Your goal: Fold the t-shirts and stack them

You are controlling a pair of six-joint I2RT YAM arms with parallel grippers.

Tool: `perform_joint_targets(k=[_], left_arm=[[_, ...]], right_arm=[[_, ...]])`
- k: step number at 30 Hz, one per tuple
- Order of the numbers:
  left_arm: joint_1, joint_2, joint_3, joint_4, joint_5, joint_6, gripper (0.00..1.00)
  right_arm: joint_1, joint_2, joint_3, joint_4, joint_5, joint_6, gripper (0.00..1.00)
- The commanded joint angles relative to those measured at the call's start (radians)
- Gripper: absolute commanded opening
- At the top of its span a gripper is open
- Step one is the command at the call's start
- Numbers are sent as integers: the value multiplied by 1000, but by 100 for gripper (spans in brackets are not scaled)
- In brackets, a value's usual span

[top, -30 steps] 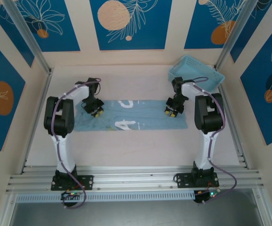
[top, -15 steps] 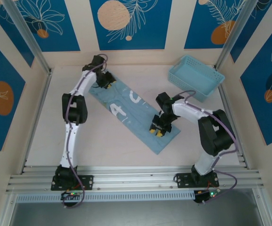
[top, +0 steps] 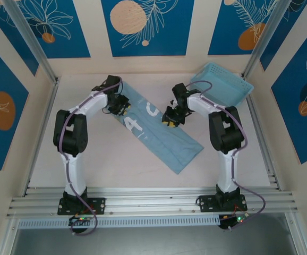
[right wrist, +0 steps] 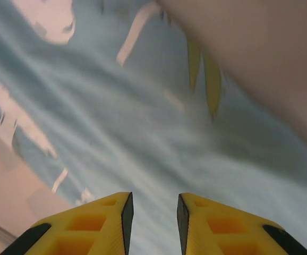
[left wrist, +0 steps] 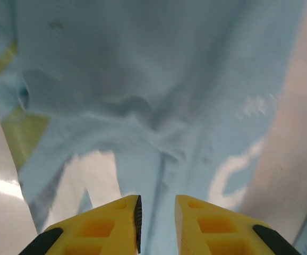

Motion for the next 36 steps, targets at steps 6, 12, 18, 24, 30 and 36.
perform_joint_targets(k=[6, 12, 18, 24, 30, 36], left_arm=[[23, 237, 178, -114, -6, -43, 20], [-3, 383, 352, -119, 50, -8, 20], [-51, 567, 652, -160, 101, 43, 22], [-89, 725, 916, -152, 142, 11, 24], [-92, 711, 921, -134, 147, 31, 27], [-92, 501, 904, -225, 45, 187, 49]], right_arm=[[-42, 68, 34, -132, 24, 39, 28], [-48, -77, -218, -26, -33, 160, 27], [-20, -186, -394, 91, -113, 368, 27], [52, -192, -376, 93, -119, 515, 27], [98, -173, -322, 53, -107, 591, 28], [80, -288, -286, 1, 49, 472, 32]])
